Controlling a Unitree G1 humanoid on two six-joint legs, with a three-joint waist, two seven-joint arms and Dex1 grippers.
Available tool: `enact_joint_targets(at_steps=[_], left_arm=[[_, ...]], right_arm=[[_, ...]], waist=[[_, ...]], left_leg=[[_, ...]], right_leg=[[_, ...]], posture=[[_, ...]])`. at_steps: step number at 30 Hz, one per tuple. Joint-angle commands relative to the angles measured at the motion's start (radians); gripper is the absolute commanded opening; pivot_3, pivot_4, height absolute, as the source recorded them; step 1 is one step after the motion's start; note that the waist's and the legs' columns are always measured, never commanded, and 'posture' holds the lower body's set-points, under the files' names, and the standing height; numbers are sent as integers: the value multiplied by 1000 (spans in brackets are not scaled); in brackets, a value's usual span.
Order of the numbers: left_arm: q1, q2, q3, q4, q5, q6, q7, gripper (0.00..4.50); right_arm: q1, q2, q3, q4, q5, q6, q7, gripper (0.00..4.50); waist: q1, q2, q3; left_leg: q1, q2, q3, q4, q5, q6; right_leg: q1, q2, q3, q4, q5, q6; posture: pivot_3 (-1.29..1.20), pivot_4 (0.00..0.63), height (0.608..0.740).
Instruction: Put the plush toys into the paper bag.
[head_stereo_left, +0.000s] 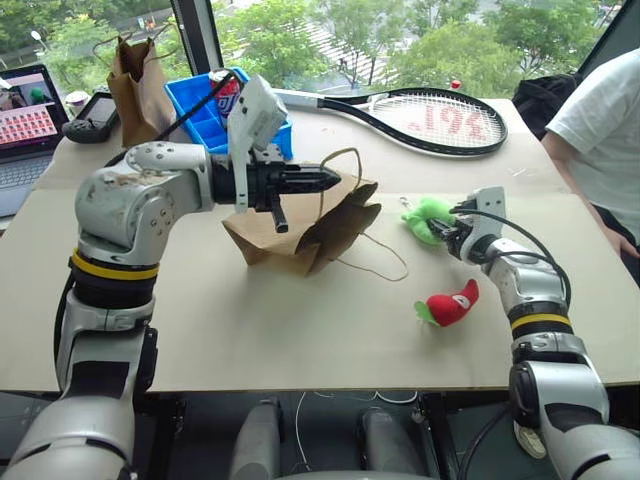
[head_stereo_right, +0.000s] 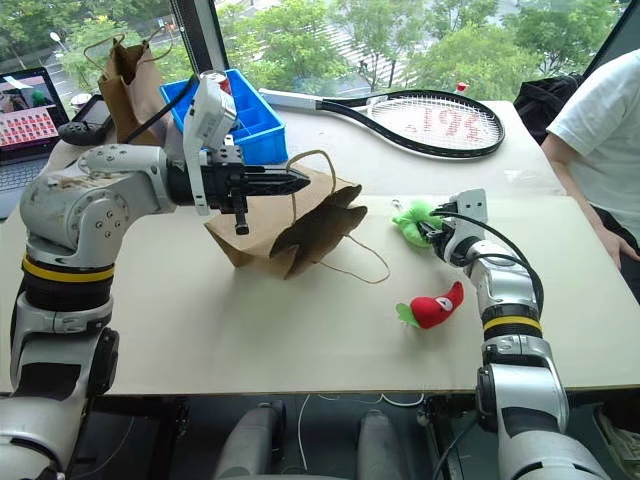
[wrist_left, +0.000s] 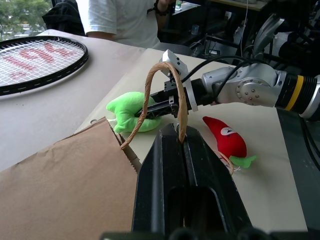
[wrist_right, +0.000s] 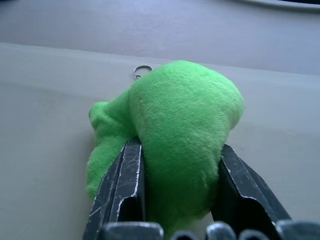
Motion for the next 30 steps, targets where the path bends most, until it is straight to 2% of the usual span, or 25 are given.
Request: enact_joint_targets(at_steps=[1, 2, 3, 9, 13, 19, 26, 30], left_arm=[[-36, -14, 2, 4, -4, -26, -9, 0], [-38, -17, -1, 5, -4, -27, -10, 0], [-39, -20, -4, 7, -4, -27, -13, 0], [-39, -39, -19, 18, 2, -35, -19, 0], [-45, -60, -24, 18, -5, -33, -19, 0], [-54, -91, -17, 4, -23, -14, -8, 0], [-38, -116, -4, -41, -60, 26, 18, 0], [-26, -116, 1, -49, -69, 32, 32, 0]], right_arm=[[72, -112, -26, -309, 44, 79, 96, 390], [96, -137, -33, -387, 63, 117, 117, 51], [119, -169, -42, -474, 88, 159, 145, 11], [174, -296, -53, -890, 278, 458, 231, 11], [166, -283, 35, -1048, 363, 640, 212, 11], [124, -156, 184, -1035, 312, 658, 121, 11], [37, -30, 370, -890, 168, 538, 108, 11], [32, 52, 421, -802, 105, 474, 82, 11]], waist=[[4, 2, 1], [4, 2, 2], [2, 3, 2], [-7, 4, 2], [-4, 4, 2], [3, 3, 2], [1, 3, 2], [0, 3, 2]], left_leg=[[0, 0, 0, 0, 0, 0], [-1, -1, 0, 0, 0, 0], [-1, -1, 0, 0, 0, 0], [0, 0, 0, -1, 0, 0], [0, 0, 0, 0, 0, 0], [-1, 0, 0, 2, 0, 0], [-2, 0, 0, 1, 0, 0], [-1, 0, 0, 1, 0, 0]], right_leg=[[0, 0, 0, 0, 0, 0], [0, 0, 1, 0, 0, 1], [0, 0, 1, 0, -1, 1], [-1, 1, 1, 1, -1, 1], [-1, 1, 2, 1, -1, 1], [0, 1, 2, 0, -1, 0], [-2, 1, 3, 1, -1, 0], [-2, 1, 3, 1, -1, 1]], posture=[[0, 150, 740], [0, 150, 740], [0, 150, 740], [0, 150, 740], [0, 150, 740], [0, 150, 740], [0, 150, 740], [0, 150, 740]])
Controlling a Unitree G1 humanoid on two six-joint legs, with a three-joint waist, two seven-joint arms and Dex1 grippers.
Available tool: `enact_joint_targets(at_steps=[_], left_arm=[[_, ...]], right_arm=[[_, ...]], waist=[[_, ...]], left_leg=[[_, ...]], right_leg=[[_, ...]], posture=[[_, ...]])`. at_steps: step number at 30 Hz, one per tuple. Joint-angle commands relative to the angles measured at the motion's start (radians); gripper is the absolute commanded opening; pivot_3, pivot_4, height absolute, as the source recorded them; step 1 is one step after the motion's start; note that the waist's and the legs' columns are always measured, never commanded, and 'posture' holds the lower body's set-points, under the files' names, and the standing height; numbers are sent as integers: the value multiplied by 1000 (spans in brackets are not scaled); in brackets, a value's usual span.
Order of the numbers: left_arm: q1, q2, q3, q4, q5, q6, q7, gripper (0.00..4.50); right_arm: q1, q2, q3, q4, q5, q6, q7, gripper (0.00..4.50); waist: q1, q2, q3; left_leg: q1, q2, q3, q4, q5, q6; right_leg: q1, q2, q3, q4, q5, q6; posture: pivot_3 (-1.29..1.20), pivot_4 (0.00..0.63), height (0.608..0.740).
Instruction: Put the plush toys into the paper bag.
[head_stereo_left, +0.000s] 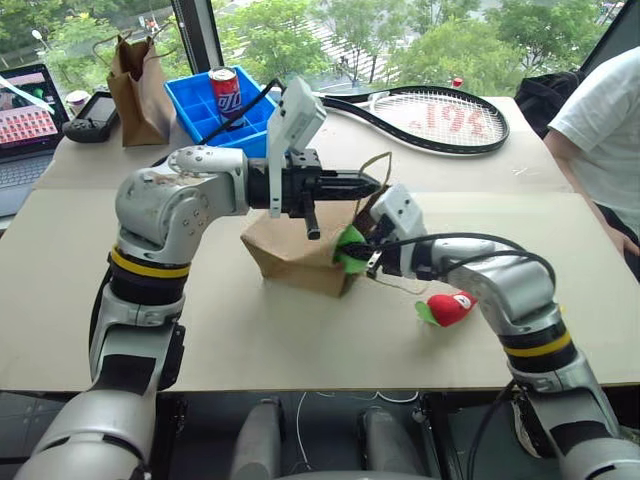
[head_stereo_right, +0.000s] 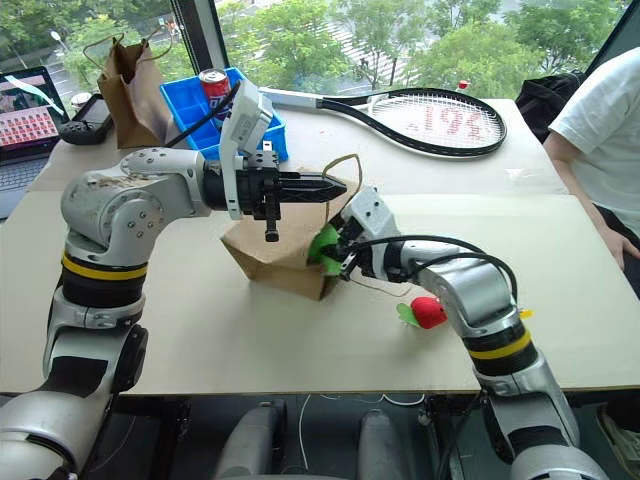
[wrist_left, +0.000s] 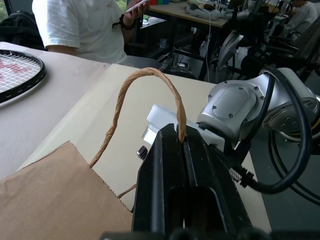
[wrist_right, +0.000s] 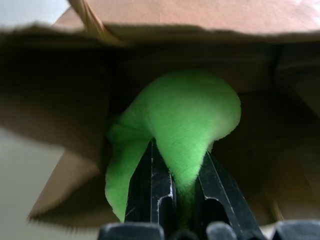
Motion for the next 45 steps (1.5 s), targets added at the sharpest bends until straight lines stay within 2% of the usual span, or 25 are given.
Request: enact_joint_targets(at_steps=[1, 6, 8, 9, 15, 17, 20, 25, 29, 33, 36, 38, 39, 42, 45], left_arm=[[-4, 1, 33, -40, -26, 1, 16, 0], [14, 17, 35, -48, -20, -5, 27, 0], [17, 21, 33, -46, -16, -9, 30, 0], [18, 22, 32, -46, -16, -10, 30, 0], [29, 17, 12, -54, -16, -9, 29, 0], [31, 14, 3, -60, -20, -4, 22, 0], [34, 11, -8, -61, -21, -3, 15, 0], [29, 7, -17, -54, -17, -9, 9, 0], [22, 4, -24, -45, -11, -17, 0, 0], [17, 6, -28, -39, -5, -23, -7, 0], [14, 11, -25, -36, -3, -23, -10, 0], [13, 15, -23, -36, -1, -22, -12, 0], [12, 18, -21, -34, 0, -22, -14, 0], [7, 22, -19, -31, 2, -23, -16, 0], [0, 22, -18, -27, 2, -23, -17, 0]], right_arm=[[-3, 78, 22, 65, -54, -88, -37, 11], [58, 206, -21, 127, -66, -127, -120, 11], [95, 200, -35, 107, -72, -130, -120, 920], [107, 192, -41, 91, -71, -127, -117, 1105], [173, 73, -173, -88, -12, -70, -84, 3213], [202, -1, -271, -178, 55, -11, -50, 3843], [239, -110, -399, -259, 140, 66, -6, 3843], [399, -363, -516, -290, 140, 113, 91, 3843], [540, -416, -497, -252, 85, 79, 80, 3843], [612, -379, -459, -230, 72, 91, 51, 3843], [658, -354, -432, -218, 59, 102, 24, 3142], [673, -358, -427, -216, 46, 91, 21, 2337], [668, -357, -442, -221, 58, 96, 23, 2094], [652, -383, -475, -243, 87, 105, 51, 1003], [578, -411, -515, -285, 160, 128, 99, 66]], waist=[[0, 0, 0], [-1, 0, 0], [3, 0, 0], [5, 0, 0], [5, 0, 0], [4, 0, 0], [6, 0, 0], [14, 0, 0], [14, -1, 0], [7, -1, 0], [8, -1, 0], [9, -1, 0], [10, -1, 0], [12, -1, 0], [14, -1, 0]], left_leg=[[0, 0, 0, 0, 0, 0], [0, 0, 0, 0, 0, 0], [0, 0, 0, 0, 0, 0], [0, 0, 0, 0, 0, 0], [0, 0, 0, 0, 0, 0], [0, 0, 0, 0, 0, 0], [0, 0, 0, -1, 0, 0], [0, 0, 0, 0, 0, 0], [0, 0, 0, 0, 0, 0], [1, 0, 0, 1, 0, 0], [1, 0, 0, 1, 0, 0], [1, 0, 0, 2, 0, 0], [1, 0, 0, 2, 0, 0], [1, 0, 0, 2, 0, 0], [1, 0, 0, 3, 0, 0]], right_leg=[[0, 0, 0, 0, 0, 0], [0, 0, 0, 0, 0, 0], [0, 0, 0, 1, 0, 0], [0, 0, 0, 0, 0, 0], [0, 0, 0, 0, 0, 0], [0, 0, 0, 0, 0, 0], [0, 0, 0, 0, 0, 0], [1, 0, 0, -1, 0, -1], [2, 0, 0, -2, -1, -1], [1, 0, 1, -1, -1, -1], [2, 0, 1, -1, -1, -1], [2, 0, 1, -1, -1, -1], [2, 0, 1, -1, -1, -1], [3, 0, 1, -1, -1, -1], [3, 0, 1, -2, -3, -3]], posture=[[0, 150, 740], [0, 150, 740], [0, 150, 740], [0, 150, 740], [0, 150, 740], [0, 150, 740], [0, 150, 740], [0, 150, 740], [0, 150, 740], [0, 150, 740], [0, 150, 740], [0, 150, 740], [0, 150, 740], [0, 150, 740], [0, 150, 740]])
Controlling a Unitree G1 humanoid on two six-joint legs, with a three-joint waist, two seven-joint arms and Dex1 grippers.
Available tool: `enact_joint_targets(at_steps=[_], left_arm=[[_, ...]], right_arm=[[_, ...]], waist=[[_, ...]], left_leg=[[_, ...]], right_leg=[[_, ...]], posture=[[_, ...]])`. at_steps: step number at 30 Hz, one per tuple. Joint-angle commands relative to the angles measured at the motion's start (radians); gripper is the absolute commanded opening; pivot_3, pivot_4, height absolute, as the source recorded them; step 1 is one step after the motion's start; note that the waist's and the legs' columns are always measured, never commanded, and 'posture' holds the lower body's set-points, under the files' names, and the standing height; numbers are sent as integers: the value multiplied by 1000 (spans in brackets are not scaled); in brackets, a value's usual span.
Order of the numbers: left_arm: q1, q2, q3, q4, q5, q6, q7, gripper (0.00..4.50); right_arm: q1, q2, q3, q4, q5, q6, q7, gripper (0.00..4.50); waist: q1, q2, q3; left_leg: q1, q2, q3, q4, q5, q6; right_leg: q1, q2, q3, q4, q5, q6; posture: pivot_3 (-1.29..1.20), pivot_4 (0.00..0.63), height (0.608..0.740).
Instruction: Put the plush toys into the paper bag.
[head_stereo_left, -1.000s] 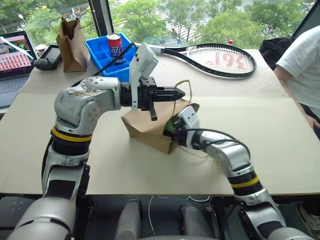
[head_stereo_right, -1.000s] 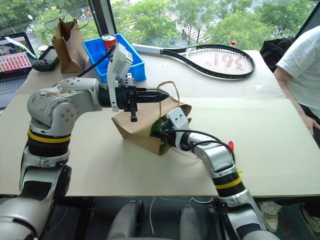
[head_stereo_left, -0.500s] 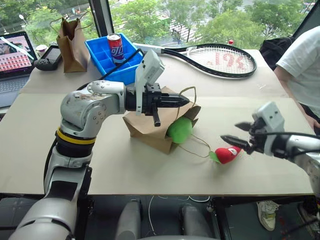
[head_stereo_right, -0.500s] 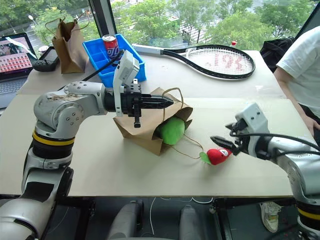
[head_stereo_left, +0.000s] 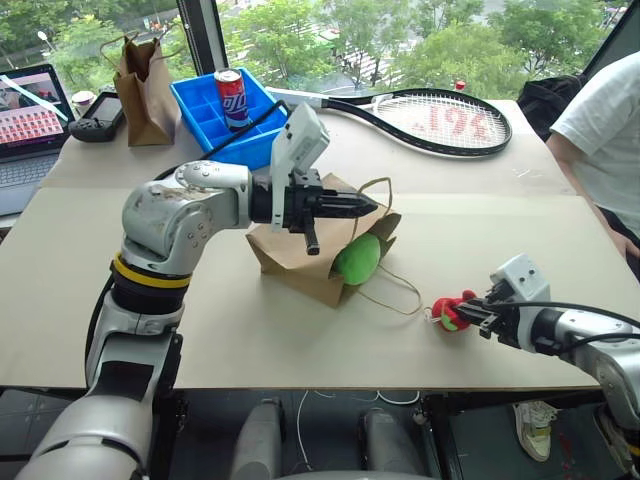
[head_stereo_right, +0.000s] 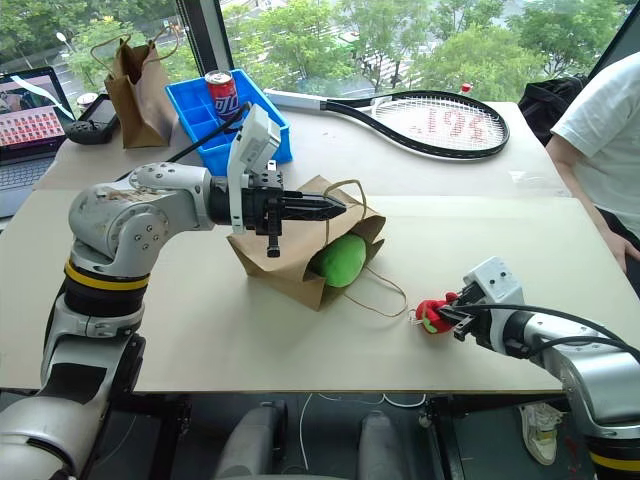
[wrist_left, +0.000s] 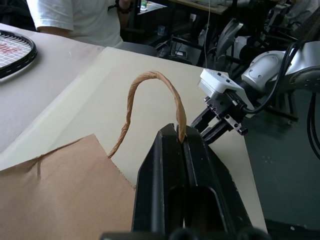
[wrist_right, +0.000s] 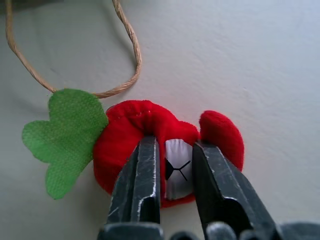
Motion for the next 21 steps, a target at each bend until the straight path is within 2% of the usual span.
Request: enact_joint_targets(at_steps=[1, 5, 10, 15, 21], left_arm=[[-43, 5, 22, -9, -2, -22, -4, 0], [-52, 3, 27, -2, -4, -22, -3, 0], [-66, -5, 26, 5, -3, -25, -1, 0], [-87, -6, 40, 11, -10, -17, 2, 0], [-83, 8, 49, 1, -11, -11, 1, 0]], right_arm=[[-99, -39, -55, -75, 96, 39, 55, 66], [-306, 3, 21, -106, 156, 95, 14, 66], [-495, 165, 245, -31, 76, 44, -53, 66], [-557, 298, 391, 93, -42, -114, -69, 66], [-574, 430, 449, 234, -173, -396, -77, 66]], waist=[[-1, 0, 0], [-13, 0, 0], [-14, -1, 0], [-5, -1, 0], [-11, -1, 0]], left_leg=[[0, 0, 0, 0, 0, 0], [0, 0, 0, -1, 0, 0], [0, 0, -1, -2, 0, 0], [-2, 0, -1, -2, 0, 0], [-2, -1, -1, -2, 0, 0]], right_leg=[[0, 0, 0, 0, 0, 0], [-2, 0, 1, 1, 0, 1], [-1, 1, 0, 0, 2, 3], [-2, 1, 0, 0, 2, 3], [-3, 1, 0, 1, 2, 3]], posture=[[0, 150, 740], [0, 150, 740], [0, 150, 740], [0, 150, 740], [0, 150, 740]])
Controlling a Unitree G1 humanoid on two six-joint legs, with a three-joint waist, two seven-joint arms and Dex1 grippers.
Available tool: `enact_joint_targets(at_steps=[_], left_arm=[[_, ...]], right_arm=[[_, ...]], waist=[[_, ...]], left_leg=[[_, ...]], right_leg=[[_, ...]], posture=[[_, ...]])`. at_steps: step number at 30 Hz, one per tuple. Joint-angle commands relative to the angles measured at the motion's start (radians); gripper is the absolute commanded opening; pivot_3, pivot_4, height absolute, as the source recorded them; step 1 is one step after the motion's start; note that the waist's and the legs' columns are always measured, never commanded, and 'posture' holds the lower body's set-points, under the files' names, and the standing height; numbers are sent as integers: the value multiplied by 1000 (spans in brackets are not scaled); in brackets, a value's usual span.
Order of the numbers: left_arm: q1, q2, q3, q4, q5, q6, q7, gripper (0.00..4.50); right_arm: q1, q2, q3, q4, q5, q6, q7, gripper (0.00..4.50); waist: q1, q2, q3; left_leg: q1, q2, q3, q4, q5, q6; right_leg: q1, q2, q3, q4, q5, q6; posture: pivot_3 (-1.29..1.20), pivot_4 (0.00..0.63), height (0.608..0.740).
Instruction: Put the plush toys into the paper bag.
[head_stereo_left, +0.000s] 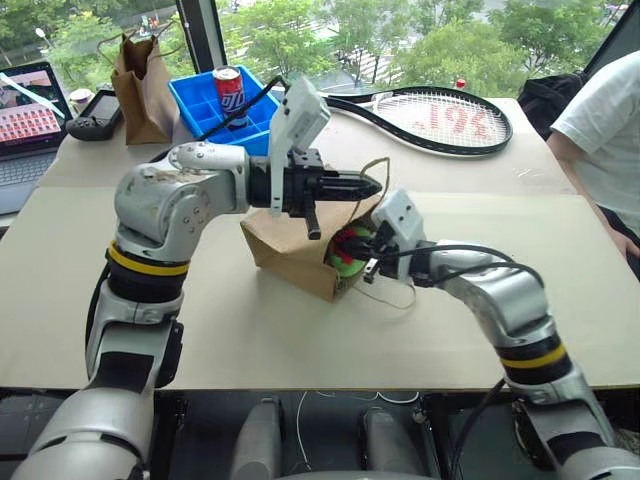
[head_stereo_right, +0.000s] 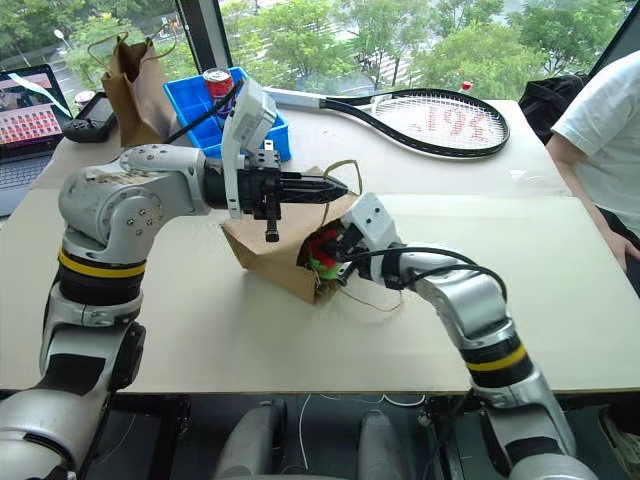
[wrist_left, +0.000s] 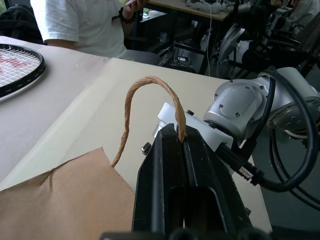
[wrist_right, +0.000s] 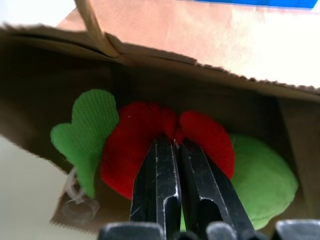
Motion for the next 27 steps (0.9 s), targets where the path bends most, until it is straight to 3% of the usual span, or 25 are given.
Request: enact_joint_targets(at_steps=[1, 8, 12, 17, 27], left_arm=[[-23, 12, 28, -24, -10, -11, 1, 0], [-18, 14, 32, -20, -8, -16, 3, 0], [-8, 18, 24, -20, 4, -29, 1, 0], [2, 15, 13, -22, 18, -41, 4, 0], [16, 3, 2, -33, 28, -48, 11, 0]], right_arm=[[-18, 49, 14, 58, -74, -175, -5, 66], [-55, 216, 3, 203, -139, -373, -61, 66], [-33, 225, 25, 186, -128, -353, 1, 1209], [-2, 188, 2, 126, -121, -298, 30, 2945], [80, 53, -130, -105, 13, -72, 67, 2945]], waist=[[-2, 0, 0], [-6, 0, 0], [-6, 0, 0], [-3, 0, 0], [-3, 0, 0]], left_leg=[[0, 0, 0, 0, 0, 0], [0, 0, 0, 0, 0, 0], [0, 0, 0, -1, 0, 0], [0, 0, 0, 0, 0, 0], [0, 0, 0, -1, 0, 0]], right_leg=[[0, 0, 0, 0, 0, 0], [0, 0, 0, 1, 0, 0], [0, 1, 0, 1, 0, 0], [0, 1, 0, 1, 0, 0], [0, 1, 0, 1, 0, 0]], posture=[[0, 150, 740], [0, 150, 740], [0, 150, 740], [0, 150, 740], [0, 150, 740]])
